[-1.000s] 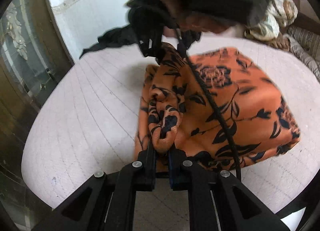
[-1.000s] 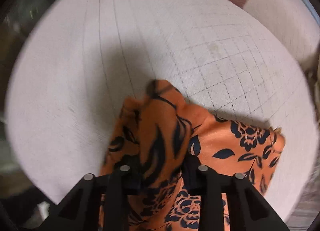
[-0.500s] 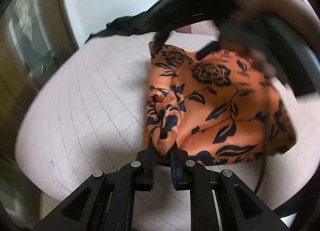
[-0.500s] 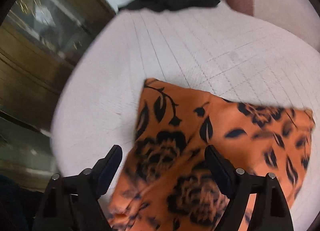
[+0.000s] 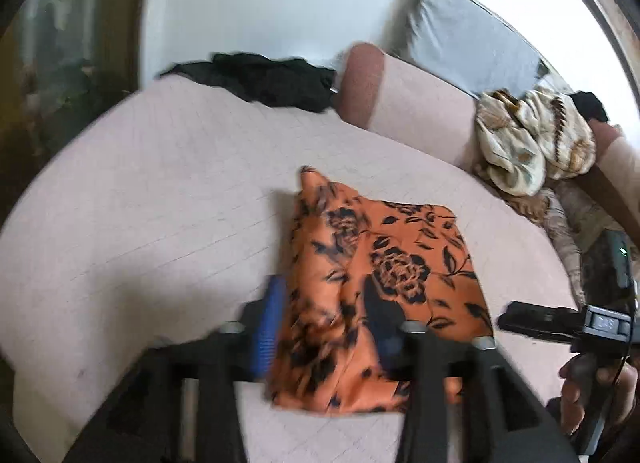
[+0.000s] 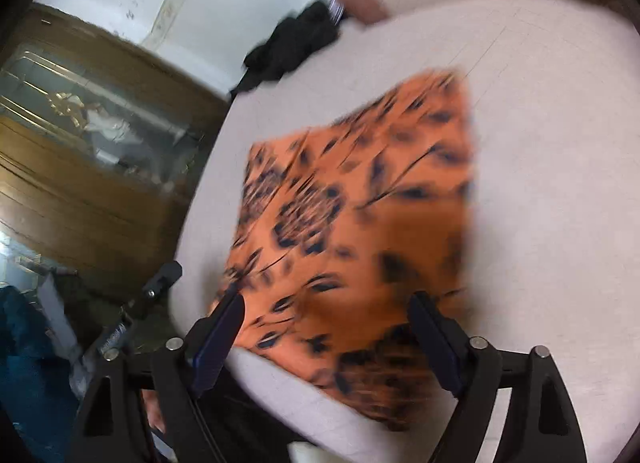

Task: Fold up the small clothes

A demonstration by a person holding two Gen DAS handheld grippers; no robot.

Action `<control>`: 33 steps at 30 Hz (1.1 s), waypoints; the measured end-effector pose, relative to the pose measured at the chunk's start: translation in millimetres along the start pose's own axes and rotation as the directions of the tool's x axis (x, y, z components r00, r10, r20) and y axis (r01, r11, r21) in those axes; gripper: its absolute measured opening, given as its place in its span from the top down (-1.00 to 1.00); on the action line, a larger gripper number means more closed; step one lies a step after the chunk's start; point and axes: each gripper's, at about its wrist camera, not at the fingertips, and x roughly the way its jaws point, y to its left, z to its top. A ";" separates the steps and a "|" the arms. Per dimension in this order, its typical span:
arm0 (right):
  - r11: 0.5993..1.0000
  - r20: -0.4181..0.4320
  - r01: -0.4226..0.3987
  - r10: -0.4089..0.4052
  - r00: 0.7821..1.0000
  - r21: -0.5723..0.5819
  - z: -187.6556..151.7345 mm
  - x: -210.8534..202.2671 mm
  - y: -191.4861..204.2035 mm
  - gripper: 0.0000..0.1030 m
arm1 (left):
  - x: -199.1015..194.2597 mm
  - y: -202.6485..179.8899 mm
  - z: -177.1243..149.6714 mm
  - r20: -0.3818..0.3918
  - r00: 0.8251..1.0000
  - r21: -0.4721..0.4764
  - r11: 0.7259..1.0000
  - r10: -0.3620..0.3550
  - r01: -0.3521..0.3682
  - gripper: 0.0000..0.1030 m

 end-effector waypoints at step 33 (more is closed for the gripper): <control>0.923 0.028 -0.193 0.194 0.981 0.334 96.5 81.8 -124.9 -0.36 | 57.4 -26.9 26.7 -0.217 0.973 0.118 0.987 -0.085 0.112 0.43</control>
